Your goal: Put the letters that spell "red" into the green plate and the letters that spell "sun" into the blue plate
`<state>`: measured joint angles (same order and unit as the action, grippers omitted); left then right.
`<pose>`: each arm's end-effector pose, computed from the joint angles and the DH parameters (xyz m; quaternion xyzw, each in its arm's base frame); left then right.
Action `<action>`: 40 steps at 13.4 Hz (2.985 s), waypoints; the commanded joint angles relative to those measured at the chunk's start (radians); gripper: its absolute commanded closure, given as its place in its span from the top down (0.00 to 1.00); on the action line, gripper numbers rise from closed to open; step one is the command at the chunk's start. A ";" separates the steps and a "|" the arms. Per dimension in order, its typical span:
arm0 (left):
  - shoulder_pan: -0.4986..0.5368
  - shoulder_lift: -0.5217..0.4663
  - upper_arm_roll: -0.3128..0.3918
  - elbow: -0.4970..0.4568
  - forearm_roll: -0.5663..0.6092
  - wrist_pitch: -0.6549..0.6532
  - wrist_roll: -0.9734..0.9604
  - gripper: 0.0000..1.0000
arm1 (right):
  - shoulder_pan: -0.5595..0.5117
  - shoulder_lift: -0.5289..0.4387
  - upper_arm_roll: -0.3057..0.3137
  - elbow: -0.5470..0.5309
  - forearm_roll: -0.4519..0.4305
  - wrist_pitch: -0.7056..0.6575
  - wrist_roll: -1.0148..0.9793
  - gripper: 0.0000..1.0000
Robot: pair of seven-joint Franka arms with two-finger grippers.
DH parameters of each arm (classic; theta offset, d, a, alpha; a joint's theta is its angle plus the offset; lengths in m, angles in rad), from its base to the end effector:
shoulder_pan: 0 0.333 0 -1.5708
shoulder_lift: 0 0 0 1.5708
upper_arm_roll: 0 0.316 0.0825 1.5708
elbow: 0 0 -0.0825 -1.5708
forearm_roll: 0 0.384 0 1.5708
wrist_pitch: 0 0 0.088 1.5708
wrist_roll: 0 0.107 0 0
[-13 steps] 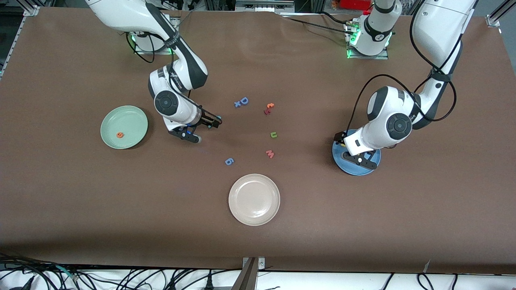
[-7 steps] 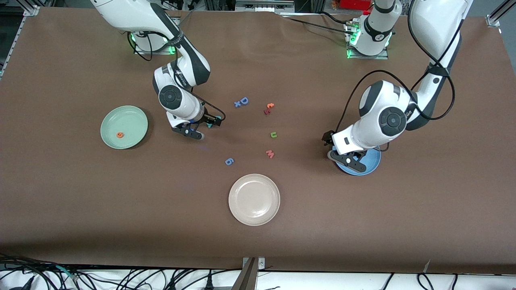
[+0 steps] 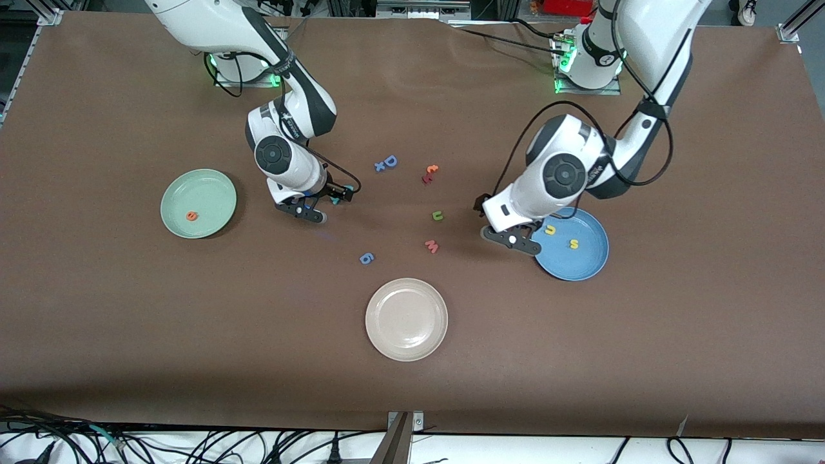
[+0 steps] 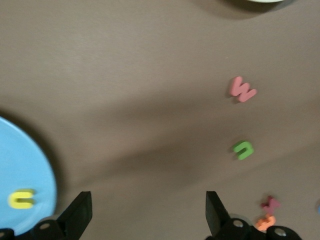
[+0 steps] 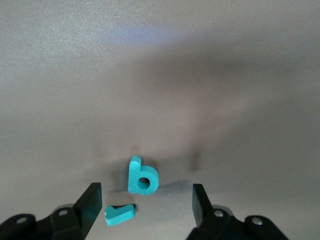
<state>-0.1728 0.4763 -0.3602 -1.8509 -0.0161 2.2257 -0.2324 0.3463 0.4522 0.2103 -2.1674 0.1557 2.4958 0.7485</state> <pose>0.5517 -0.3098 0.2747 0.9871 -0.1287 -0.0664 0.0680 0.4667 0.2927 0.1777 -0.9801 0.1669 0.1013 0.0348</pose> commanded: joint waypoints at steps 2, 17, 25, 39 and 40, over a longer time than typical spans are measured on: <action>-0.034 0.044 0.006 0.010 0.025 0.054 -0.097 1.00 | 0.008 0.000 0.000 -0.020 -0.005 0.035 0.009 0.78; -0.201 0.179 0.010 -0.001 0.346 0.256 -0.586 1.00 | 0.008 0.010 0.000 -0.020 -0.005 0.060 0.009 0.67; -0.240 0.234 0.015 0.016 0.346 0.359 -0.637 1.00 | 0.016 0.045 -0.002 -0.015 -0.012 0.130 0.006 0.67; -0.218 0.188 0.020 0.012 0.416 0.268 -0.700 0.12 | 0.011 -0.018 -0.025 0.041 -0.012 -0.021 -0.001 0.16; -0.205 0.162 0.015 0.012 0.415 0.226 -0.676 0.11 | 0.013 -0.029 -0.037 0.075 -0.012 -0.090 -0.005 0.16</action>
<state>-0.3981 0.6920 -0.3466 -1.8325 0.3598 2.5316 -0.9139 0.3567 0.4668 0.1972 -2.1398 0.1525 2.5247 0.7476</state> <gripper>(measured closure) 0.670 0.692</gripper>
